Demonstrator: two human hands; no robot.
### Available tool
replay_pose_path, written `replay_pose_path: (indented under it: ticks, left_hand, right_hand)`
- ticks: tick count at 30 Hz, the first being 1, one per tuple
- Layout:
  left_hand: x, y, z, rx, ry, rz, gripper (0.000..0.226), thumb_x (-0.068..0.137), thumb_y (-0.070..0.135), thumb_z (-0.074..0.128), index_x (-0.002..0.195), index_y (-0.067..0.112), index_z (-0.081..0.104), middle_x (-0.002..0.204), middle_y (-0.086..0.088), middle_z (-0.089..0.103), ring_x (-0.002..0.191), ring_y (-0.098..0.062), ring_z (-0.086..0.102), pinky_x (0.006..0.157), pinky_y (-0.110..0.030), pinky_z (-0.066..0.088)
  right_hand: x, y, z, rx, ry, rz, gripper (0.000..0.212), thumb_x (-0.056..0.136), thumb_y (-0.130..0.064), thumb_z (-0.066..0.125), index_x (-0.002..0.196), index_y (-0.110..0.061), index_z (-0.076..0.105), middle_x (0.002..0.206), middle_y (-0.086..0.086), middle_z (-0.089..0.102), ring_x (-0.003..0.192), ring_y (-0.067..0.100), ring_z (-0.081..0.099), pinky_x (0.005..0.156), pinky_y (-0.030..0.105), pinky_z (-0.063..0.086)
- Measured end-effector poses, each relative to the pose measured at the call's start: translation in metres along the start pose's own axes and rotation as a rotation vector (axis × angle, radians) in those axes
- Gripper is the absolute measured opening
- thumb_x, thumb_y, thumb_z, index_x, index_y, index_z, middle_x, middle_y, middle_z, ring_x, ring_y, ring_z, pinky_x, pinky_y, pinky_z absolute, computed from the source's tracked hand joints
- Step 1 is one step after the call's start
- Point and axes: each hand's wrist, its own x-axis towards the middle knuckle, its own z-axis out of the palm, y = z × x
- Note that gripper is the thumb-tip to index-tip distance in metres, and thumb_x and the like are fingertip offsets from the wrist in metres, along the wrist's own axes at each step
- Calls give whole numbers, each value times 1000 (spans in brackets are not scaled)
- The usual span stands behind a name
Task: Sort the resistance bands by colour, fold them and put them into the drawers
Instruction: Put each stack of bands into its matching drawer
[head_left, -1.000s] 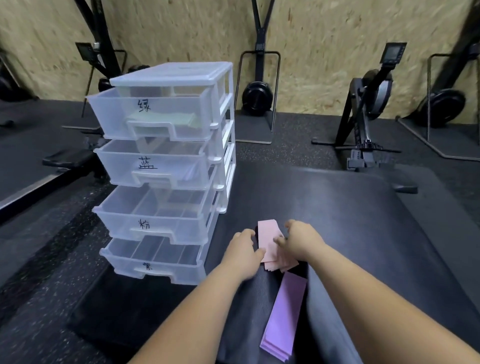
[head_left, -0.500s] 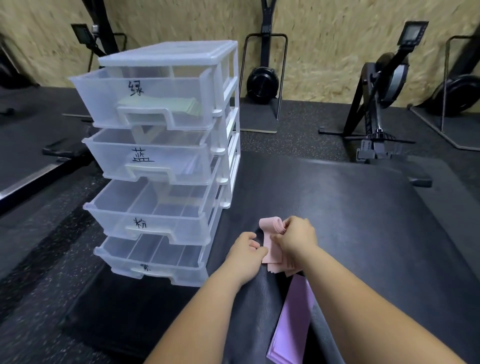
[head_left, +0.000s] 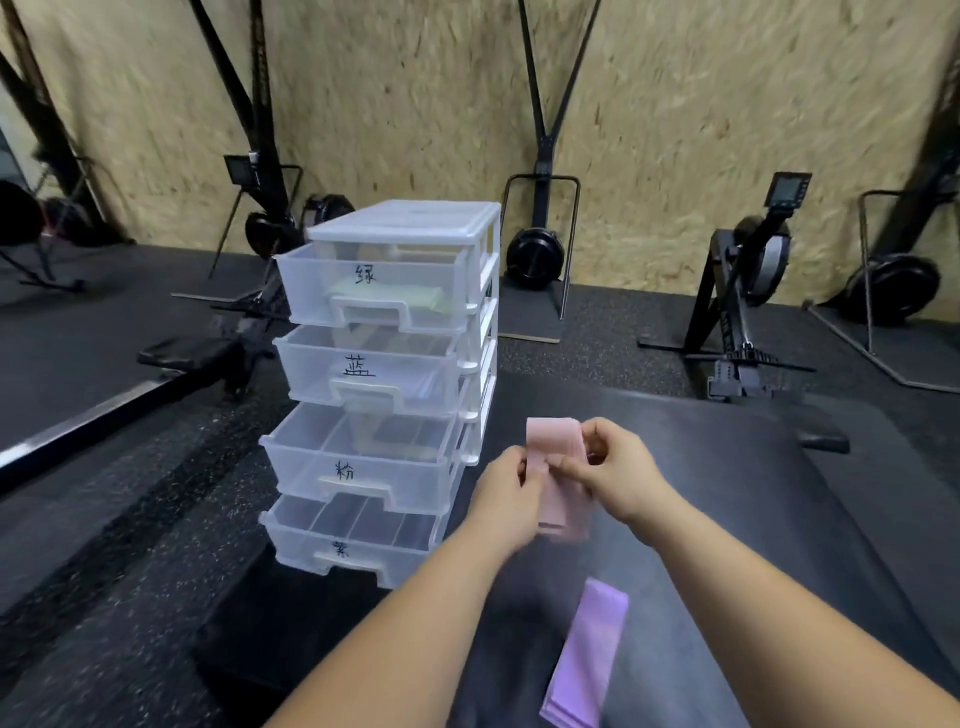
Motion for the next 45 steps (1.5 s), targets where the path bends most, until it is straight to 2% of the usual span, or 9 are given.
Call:
replay_pose_path:
  ticks: [4, 9, 16, 19, 23, 31, 38, 43, 45]
  left_hand:
    - [-18, 26, -26, -122, 73, 50, 15, 98, 23, 64, 112, 28, 68, 108, 9, 76, 102, -15, 73, 96, -42, 60]
    - [-44, 46, -76, -266, 194, 44, 20, 95, 14, 70, 114, 21, 70, 105, 3, 78, 98, -18, 75, 91, -36, 61]
    - [-58, 33, -142, -357, 376, -14, 19, 93, 16, 72, 111, 23, 68, 102, 3, 78, 97, -16, 75, 94, -41, 61]
    - [-56, 15, -167, -296, 386, -91, 20, 92, 27, 71, 113, 25, 70, 99, 5, 79, 95, -17, 75, 93, -44, 62]
    - [-49, -15, -196, -157, 373, -169, 32, 91, 33, 73, 121, 24, 65, 100, 5, 76, 97, -20, 75, 94, -41, 60]
    - [-29, -66, -212, 114, 366, -268, 41, 86, 27, 81, 121, 25, 59, 102, 9, 67, 96, -14, 66, 87, -32, 54]
    - [-21, -78, -182, 182, 428, -240, 56, 80, 49, 85, 114, 31, 44, 115, 12, 48, 97, -13, 59, 65, -27, 42]
    - [-17, -84, -170, 146, 524, -212, 59, 78, 52, 87, 111, 34, 41, 113, 13, 49, 100, -11, 55, 64, -26, 34]
    - [-15, -89, -168, 123, 542, -191, 61, 75, 53, 89, 109, 35, 41, 112, 13, 51, 100, -11, 57, 71, -29, 40]
  right_hand:
    - [-10, -45, -3, 100, -7, -48, 29, 85, -29, 88, 106, -23, 69, 97, 3, 80, 87, 20, 74, 67, 36, 54]
    - [-21, -89, 34, 85, -42, -154, 19, 97, -28, 74, 115, -29, 70, 102, -4, 81, 98, 20, 76, 92, 54, 60]
    - [-22, -136, 100, 2, -143, -228, 19, 101, -31, 63, 116, -39, 71, 99, -9, 77, 94, 23, 76, 69, 48, 64]
    - [-4, -148, 123, -154, -203, -293, 33, 97, -36, 64, 128, -42, 68, 106, -11, 76, 98, 19, 74, 84, 48, 63]
    - [28, -162, 147, -327, -359, -300, 36, 100, -29, 63, 134, -41, 65, 114, -12, 75, 103, 18, 73, 80, 33, 56]
    - [89, -169, 171, -673, -626, -336, 41, 98, -28, 68, 139, -35, 65, 121, -11, 72, 111, 13, 66, 101, 36, 50]
    - [114, -161, 182, -979, -567, -406, 53, 96, -24, 67, 147, -37, 59, 132, -8, 70, 120, 21, 65, 98, 31, 50]
    - [117, -141, 207, -823, -696, -322, 50, 93, -32, 67, 139, -50, 59, 124, -12, 71, 108, 18, 71, 99, 39, 55]
    - [116, -136, 215, -791, -761, -337, 45, 96, -25, 67, 139, -39, 63, 106, -13, 68, 99, 15, 65, 93, 31, 51]
